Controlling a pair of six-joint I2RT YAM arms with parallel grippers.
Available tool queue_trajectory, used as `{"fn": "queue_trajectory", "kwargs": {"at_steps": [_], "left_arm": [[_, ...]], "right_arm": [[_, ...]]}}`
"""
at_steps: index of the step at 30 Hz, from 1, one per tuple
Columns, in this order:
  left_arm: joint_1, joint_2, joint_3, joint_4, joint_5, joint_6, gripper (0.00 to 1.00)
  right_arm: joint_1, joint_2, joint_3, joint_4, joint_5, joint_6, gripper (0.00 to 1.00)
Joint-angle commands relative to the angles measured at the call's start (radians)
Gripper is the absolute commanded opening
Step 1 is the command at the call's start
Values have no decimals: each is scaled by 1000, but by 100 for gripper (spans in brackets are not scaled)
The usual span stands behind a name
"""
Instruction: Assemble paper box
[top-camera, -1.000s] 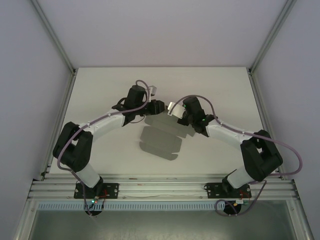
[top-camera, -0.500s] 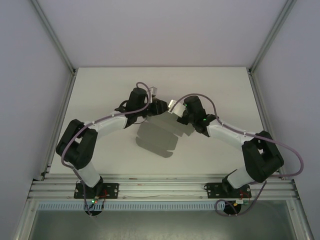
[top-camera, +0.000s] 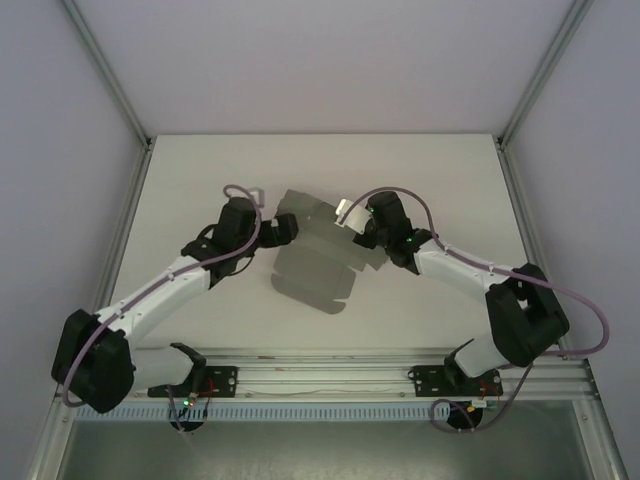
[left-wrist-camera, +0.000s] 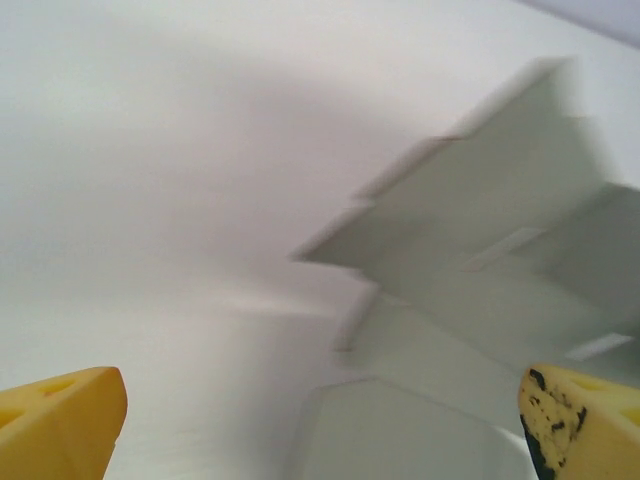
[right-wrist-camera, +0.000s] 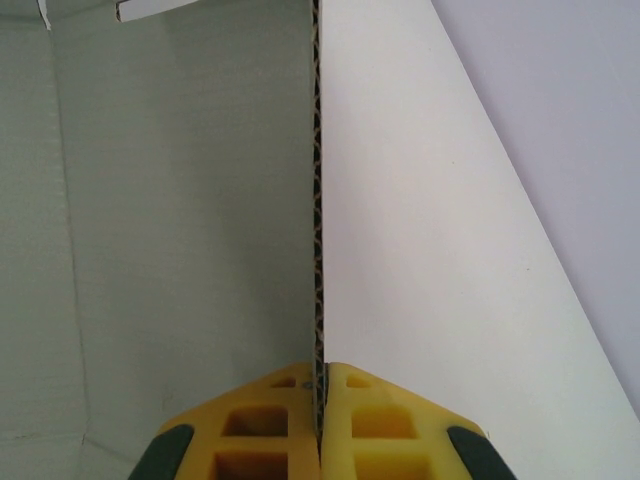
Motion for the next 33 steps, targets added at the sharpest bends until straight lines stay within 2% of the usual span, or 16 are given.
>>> {"fn": "queue_trajectory", "kwargs": {"at_steps": [1,4,8,16,24,33], "left_arm": [[78,11,-51,-95,-79,16,100],[88,42,-64,-60,-78,49,100],[88,102,-72,41,-4,79,100],[80,212,-59,173,33,106,97],[37,271,-50,305,69,144,91],[-37,329,-14,352,105,199,83]], "right_arm": [[1,-27,8,-2,-1,-8,0],[2,-20,12,-5,1,-7,0],[2,-12,16,-6,-1,-6,0],[2,-13,22,-19,-27,3,0],[2,-11,24,-26,-56,6,0],[2,-14,23,-32,-69,7,0]]}}
